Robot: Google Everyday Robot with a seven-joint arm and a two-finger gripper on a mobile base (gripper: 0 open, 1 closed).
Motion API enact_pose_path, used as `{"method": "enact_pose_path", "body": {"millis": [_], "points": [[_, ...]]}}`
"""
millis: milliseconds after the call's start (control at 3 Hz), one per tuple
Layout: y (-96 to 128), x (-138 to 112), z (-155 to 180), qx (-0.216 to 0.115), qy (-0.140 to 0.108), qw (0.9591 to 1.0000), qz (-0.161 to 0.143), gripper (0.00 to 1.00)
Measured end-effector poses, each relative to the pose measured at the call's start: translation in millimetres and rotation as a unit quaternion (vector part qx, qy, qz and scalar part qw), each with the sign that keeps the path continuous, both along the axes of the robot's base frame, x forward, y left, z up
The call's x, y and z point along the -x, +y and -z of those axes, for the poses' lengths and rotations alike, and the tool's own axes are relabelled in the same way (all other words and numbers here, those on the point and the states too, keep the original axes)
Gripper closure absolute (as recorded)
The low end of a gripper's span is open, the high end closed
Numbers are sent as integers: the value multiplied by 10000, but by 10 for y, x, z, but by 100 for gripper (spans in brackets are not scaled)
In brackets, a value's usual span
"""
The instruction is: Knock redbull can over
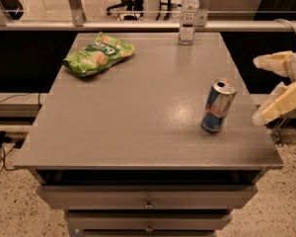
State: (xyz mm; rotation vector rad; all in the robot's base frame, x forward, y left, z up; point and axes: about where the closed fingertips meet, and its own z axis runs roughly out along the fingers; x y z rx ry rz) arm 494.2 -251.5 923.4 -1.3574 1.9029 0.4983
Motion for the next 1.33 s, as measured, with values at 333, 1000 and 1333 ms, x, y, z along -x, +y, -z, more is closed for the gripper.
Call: {"method": "enact_pose_path", "body": {"millis": [333, 1000, 1333], "points": [[165, -67, 218, -609, 37, 9979, -203, 0], [564, -306, 385, -1278, -53, 9911, -375, 0], [846, -539, 418, -1570, -123, 9867, -406, 0]]}}
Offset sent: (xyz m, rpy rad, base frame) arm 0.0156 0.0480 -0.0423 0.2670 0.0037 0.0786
